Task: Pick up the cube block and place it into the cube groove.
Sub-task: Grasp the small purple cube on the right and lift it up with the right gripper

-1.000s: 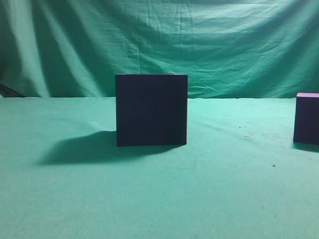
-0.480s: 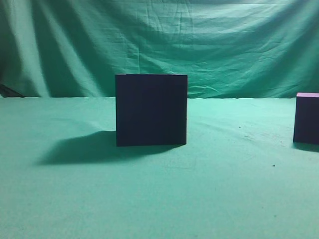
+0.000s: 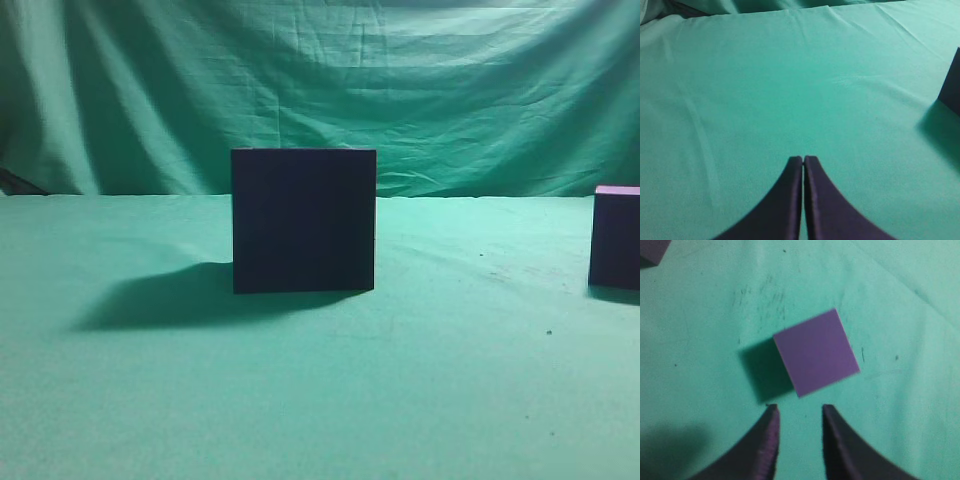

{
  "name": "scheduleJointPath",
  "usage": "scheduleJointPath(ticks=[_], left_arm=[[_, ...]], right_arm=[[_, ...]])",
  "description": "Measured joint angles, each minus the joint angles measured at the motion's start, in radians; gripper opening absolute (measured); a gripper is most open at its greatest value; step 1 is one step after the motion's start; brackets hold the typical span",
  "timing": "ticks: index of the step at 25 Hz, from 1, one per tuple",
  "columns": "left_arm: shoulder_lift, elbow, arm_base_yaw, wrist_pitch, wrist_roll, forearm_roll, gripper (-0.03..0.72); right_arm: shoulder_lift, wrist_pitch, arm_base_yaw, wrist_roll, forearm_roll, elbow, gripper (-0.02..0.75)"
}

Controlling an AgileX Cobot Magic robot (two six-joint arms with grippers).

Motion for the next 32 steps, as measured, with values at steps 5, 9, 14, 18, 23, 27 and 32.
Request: scheduleJointPath(ticks=[5, 9, 14, 18, 23, 27, 32], left_arm=[[0.000, 0.000, 0.000, 0.000, 0.000, 0.000, 0.000], [0.000, 0.000, 0.000, 0.000, 0.000, 0.000, 0.000], [0.000, 0.000, 0.000, 0.000, 0.000, 0.000, 0.000], [0.000, 0.000, 0.000, 0.000, 0.000, 0.000, 0.000], [0.000, 0.000, 0.000, 0.000, 0.000, 0.000, 0.000], [0.000, 0.000, 0.000, 0.000, 0.000, 0.000, 0.000], [0.000, 0.000, 0.000, 0.000, 0.000, 0.000, 0.000]], right_arm=[[0.149, 0.016, 0.046, -0.051, -0.015, -0.109, 0.367], [0.248, 0.016, 0.047, -0.062, -0.045, -0.151, 0.624], [0.339, 0.008, 0.047, -0.064, -0.068, -0.155, 0.645], [0.387, -0.020, 0.047, -0.064, -0.071, -0.157, 0.645], [0.430, -0.040, 0.047, -0.066, -0.071, -0.158, 0.645], [0.449, -0.051, 0.047, -0.066, -0.071, -0.158, 0.538], [0.450, -0.049, 0.047, -0.066, -0.072, -0.160, 0.452]])
